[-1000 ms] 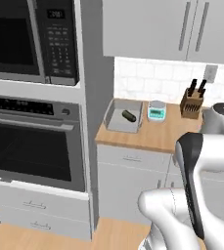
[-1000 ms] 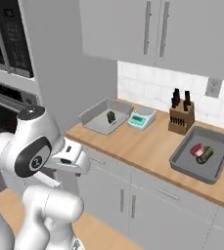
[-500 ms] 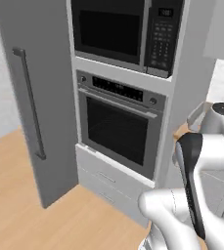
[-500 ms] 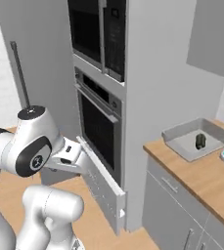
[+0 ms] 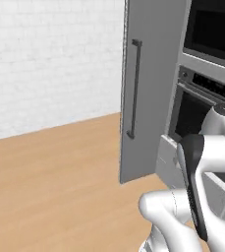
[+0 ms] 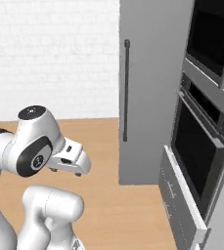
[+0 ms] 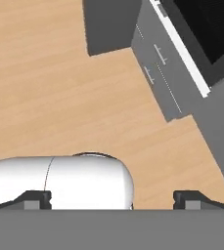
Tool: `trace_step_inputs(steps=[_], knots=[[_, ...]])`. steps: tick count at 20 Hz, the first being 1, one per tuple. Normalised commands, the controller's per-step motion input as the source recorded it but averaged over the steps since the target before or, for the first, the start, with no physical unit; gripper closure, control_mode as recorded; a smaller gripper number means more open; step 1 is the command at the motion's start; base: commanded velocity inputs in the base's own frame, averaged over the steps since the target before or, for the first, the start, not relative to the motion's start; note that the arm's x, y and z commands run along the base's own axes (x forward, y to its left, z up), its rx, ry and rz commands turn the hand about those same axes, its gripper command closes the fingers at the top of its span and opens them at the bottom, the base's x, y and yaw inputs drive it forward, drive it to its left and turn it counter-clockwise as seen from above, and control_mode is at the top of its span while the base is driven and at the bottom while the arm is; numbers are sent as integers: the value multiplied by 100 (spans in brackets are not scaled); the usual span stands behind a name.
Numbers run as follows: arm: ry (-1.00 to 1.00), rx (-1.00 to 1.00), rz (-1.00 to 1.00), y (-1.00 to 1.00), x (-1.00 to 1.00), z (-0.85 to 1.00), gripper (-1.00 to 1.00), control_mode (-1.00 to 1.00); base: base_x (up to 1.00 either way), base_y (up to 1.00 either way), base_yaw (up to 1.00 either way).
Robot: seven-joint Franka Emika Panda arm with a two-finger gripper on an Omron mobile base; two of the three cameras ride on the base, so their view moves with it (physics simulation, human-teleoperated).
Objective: Place one cucumber and one steak in each tupperware on the nearby counter, to pack two identical lunches.
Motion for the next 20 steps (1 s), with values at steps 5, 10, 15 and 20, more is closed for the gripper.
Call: trace_step_inputs(steps=[5,10,15,20], knots=[[0,0,0,0,0,0,-100,100,20,88,63],[0,0,0,0,0,0,-100,100,98,41,42],[0,0,0,0,0,0,-100,100,100,43,18],[0,0,0,0,0,0,-100,100,100,60,4]])
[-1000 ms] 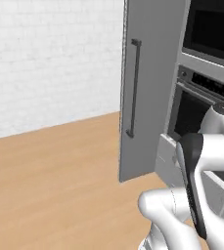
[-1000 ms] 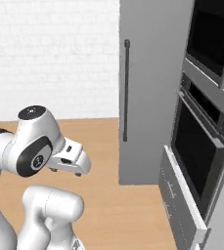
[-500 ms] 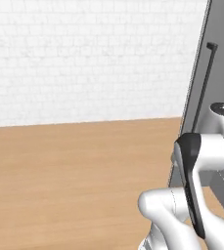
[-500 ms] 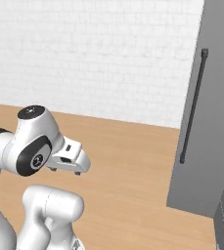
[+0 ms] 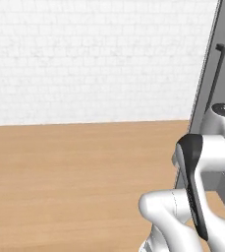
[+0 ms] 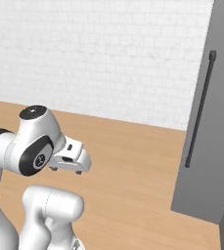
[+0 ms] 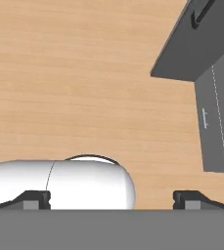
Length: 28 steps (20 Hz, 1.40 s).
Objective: Place one cucumber and one steak in each tupperware on the nearby counter, to pack two identical lunches.
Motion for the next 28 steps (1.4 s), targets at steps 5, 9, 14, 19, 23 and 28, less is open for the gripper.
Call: trace_step_inputs(steps=[5,9,14,19,23,28], knots=[[0,0,0,0,0,0,-100,100,100,0,26],[0,0,0,0,0,0,-100,100,93,-29,28],[0,0,0,0,0,0,-100,100,99,29,8],[0,0,0,0,0,0,-100,100,93,71,-9],[0,0,0,0,0,0,-100,100,98,69,-15],[0,0,0,0,0,0,-100,100,92,59,-28]])
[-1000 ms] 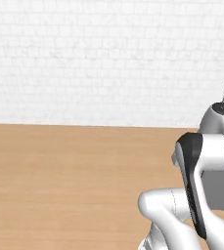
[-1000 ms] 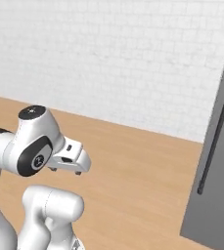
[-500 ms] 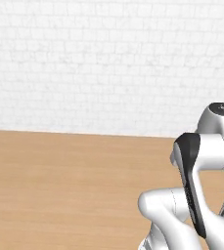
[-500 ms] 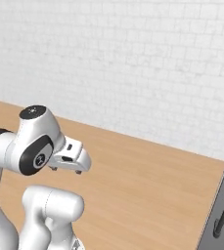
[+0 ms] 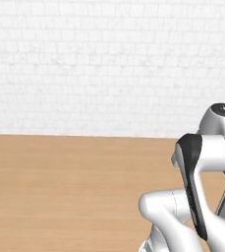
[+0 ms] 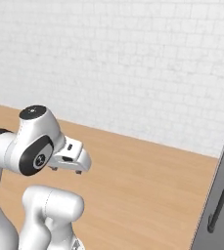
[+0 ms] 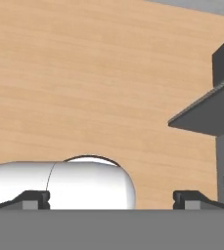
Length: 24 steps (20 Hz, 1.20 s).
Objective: Place one cucumber and one steak in each tupperware on the nearby counter, to pack two identical lunches.
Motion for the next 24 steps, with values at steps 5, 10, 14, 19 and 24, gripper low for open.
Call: trace_step_inputs(steps=[5,10,14,19,24], knots=[[0,0,0,0,0,0,-100,100,98,2,0],[0,0,0,0,0,0,-100,100,99,10,11],[0,0,0,0,0,0,-100,100,85,15,5],[0,0,0,0,0,0,-100,100,51,69,-46],[0,0,0,0,0,0,-100,100,28,65,-75]])
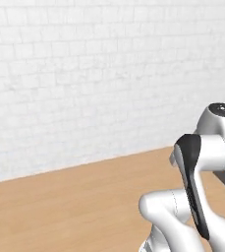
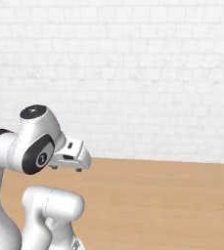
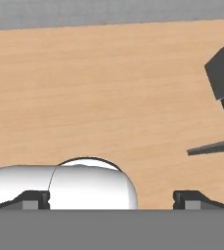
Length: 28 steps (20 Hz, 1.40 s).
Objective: Place one cucumber and one steak in each tupperware on the nearby counter, to pack two identical lunches.
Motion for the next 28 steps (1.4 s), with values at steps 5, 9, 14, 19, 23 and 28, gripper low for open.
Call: trace_step_inputs(steps=[5,9,14,19,23,28], knots=[[0,0,0,0,0,0,-100,100,39,61,-79],[0,0,0,0,0,0,-100,100,54,67,-77],[0,0,0,0,0,0,-100,100,80,73,-70],[0,0,0,0,0,0,-100,100,86,62,-68],[0,0,0,0,0,0,-100,100,96,34,-61],[0,0,0,0,0,0,-100,100,100,10,-53]])
